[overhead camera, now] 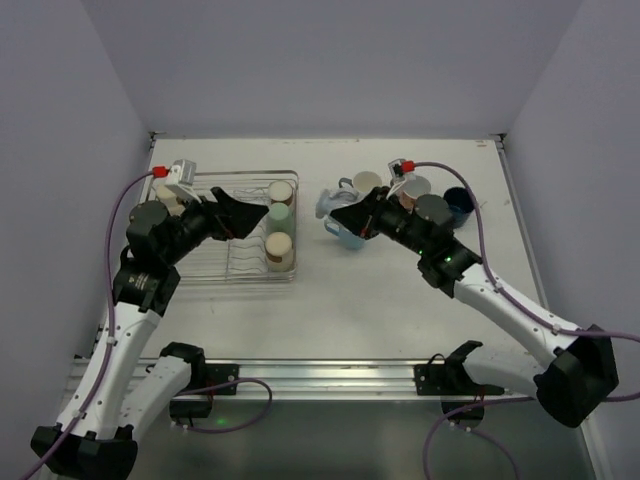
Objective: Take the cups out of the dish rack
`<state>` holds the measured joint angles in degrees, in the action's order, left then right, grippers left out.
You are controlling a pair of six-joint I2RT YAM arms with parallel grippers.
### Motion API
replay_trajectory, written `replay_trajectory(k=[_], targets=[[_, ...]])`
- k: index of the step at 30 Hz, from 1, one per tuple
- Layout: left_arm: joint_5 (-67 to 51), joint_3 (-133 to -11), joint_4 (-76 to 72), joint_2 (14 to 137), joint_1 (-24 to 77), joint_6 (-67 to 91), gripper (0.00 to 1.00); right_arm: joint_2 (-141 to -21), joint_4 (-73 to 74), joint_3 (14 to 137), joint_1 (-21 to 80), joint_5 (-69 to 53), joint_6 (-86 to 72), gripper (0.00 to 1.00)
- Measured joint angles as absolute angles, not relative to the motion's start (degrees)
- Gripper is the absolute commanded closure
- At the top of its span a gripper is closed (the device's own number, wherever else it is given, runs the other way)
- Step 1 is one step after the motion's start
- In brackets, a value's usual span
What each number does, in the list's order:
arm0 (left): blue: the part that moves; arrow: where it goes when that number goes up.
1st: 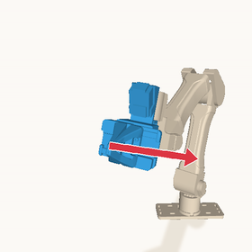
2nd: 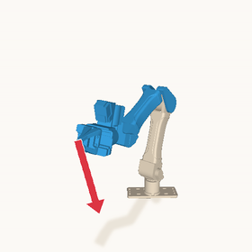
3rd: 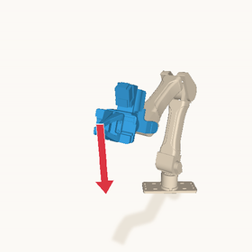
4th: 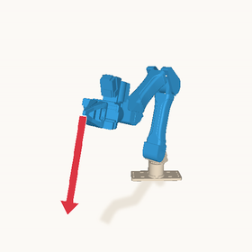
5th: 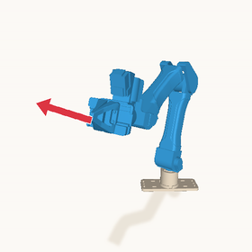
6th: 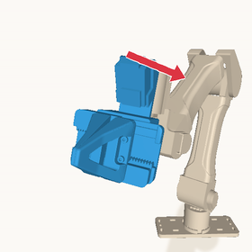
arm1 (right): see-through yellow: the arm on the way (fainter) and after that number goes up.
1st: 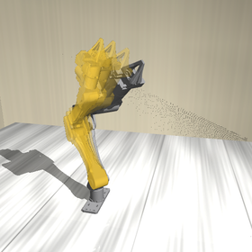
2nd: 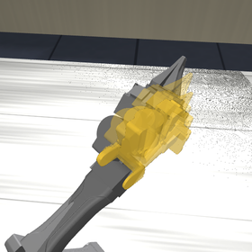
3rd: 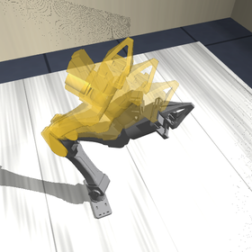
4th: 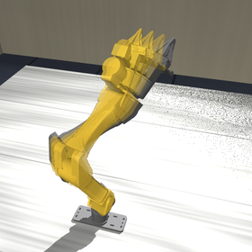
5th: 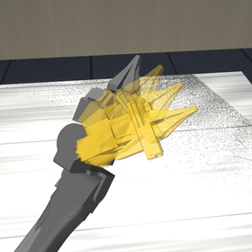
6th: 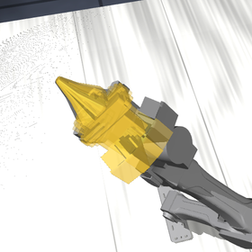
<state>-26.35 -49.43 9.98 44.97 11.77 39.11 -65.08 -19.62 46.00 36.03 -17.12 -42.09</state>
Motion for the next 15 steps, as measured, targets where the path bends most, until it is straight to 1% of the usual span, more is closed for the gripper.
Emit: replay_trajectory(k=[4,7,11,15], targets=[[-19.6,-49.7,17.3,44.2,11.8,30.0,0.00,-63.7,1.9,55.0,30.0,-9.7,-33.1,1.00],[-14.6,-48.9,20.0,43.4,11.8,25.6,0.00,-65.2,12.3,58.9,25.6,-4.3,-27.8,1.00],[-9.8,-45.8,21.2,42.2,11.8,21.9,0.00,-71.2,21.3,60.8,23.3,1.4,-23.6,1.00],[-5.7,-41.1,21.3,40.4,11.8,19.9,0.00,-80.9,27.7,62.4,22.8,4.1,-20.8,1.00]])
